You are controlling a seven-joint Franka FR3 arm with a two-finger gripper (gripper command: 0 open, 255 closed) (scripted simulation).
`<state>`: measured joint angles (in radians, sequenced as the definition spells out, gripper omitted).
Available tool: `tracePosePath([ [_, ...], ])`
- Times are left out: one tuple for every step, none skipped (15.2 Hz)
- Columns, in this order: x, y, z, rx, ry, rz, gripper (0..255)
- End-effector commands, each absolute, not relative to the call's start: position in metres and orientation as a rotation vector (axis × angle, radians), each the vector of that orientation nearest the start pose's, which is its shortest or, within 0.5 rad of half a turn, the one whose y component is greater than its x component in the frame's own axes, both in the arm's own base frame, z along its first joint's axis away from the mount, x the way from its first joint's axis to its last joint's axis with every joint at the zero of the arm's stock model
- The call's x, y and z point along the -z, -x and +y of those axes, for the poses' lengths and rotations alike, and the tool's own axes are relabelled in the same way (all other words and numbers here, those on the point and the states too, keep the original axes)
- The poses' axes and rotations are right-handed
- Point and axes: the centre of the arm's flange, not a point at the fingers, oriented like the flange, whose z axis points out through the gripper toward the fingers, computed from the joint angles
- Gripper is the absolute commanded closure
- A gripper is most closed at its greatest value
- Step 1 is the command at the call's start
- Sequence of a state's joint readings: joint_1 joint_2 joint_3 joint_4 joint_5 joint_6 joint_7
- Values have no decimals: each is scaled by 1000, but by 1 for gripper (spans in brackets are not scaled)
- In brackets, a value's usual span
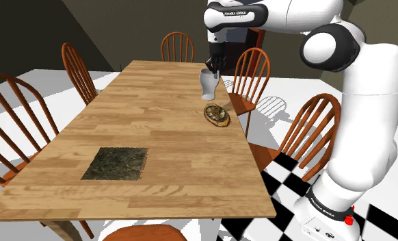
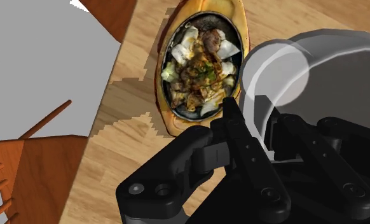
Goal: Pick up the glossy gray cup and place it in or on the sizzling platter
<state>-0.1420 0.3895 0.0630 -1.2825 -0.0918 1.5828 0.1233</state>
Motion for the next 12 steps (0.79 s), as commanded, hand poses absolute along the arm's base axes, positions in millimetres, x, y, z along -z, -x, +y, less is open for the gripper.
tracePosePath([
  [-528,-660,-96,-140,3192,319,255],
  [-530,-659,-109,-140,3192,319,255],
  [-533,-658,-122,-140,3192,319,255],
  [-535,-658,-135,-140,3192,319,255],
  [-539,-656,-160,-140,3192,319,255],
  [-533,-656,-160,-140,3192,319,255],
  [-528,-656,-160,-140,3192,319,255],
  [-523,-656,-160,-140,3192,319,255],
  [-518,-656,-160,-140,3192,319,255],
  [-512,-656,-160,-140,3192,319,255],
  [-507,-656,-160,-140,3192,319,255],
  [-502,-656,-160,-140,3192,319,255],
])
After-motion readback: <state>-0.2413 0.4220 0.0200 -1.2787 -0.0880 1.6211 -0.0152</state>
